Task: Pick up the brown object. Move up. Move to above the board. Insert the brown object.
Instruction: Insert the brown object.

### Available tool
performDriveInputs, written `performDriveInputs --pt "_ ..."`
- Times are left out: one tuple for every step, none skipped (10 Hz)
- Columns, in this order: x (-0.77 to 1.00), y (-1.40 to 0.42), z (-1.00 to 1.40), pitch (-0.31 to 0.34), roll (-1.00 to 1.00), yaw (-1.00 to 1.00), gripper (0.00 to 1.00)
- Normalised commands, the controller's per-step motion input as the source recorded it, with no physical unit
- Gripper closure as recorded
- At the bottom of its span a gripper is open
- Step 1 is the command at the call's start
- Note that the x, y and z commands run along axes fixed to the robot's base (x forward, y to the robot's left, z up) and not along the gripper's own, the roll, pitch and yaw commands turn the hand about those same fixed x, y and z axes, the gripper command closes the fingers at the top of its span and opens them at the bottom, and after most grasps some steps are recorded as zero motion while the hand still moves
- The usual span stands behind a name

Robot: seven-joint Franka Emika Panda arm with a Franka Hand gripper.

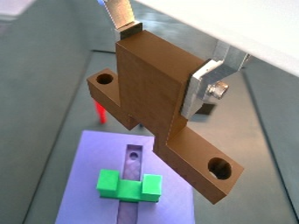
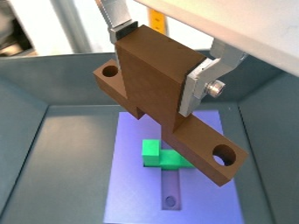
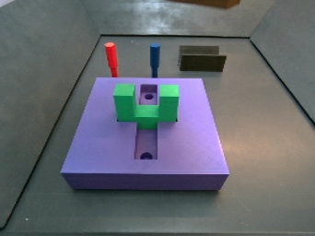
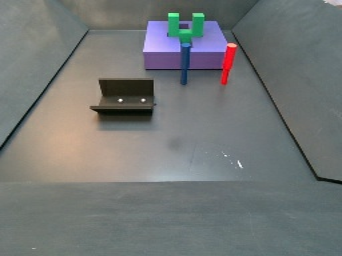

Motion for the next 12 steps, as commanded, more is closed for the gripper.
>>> performDriveInputs --pt "0.08 -0.04 -0.47 -0.077 0.27 -0.95 1.0" --pt "0.0 -0.13 -0.65 -0.071 0.04 -0.97 1.0" --pt "0.0 -0.15 -0.67 -0.094 0.0 -0.95 1.0" --pt "0.0 -0.16 -0.61 -0.011 0.0 -1.0 1.0" --pt "0.0 -0.14 -0.6 0.041 0.0 -0.95 1.0" --pt "0.0 -0.07 -0.57 0.123 0.0 -0.96 1.0" --pt "-0.1 -0.12 -0.25 0.147 0.12 -0.89 1.0" --pt "0.01 -0.14 -0.19 0.07 0.12 -0.77 1.0" --pt "0.28 -0.14 -0.19 0.143 0.14 -0.51 1.0" --pt "0.07 -0.05 -0.18 0.17 0.17 -0.64 1.0" --pt "0.0 0.0 -0.2 0.16 0.21 -0.74 1.0" --pt "0.0 0.0 -0.19 0.156 0.23 -0.72 1.0"
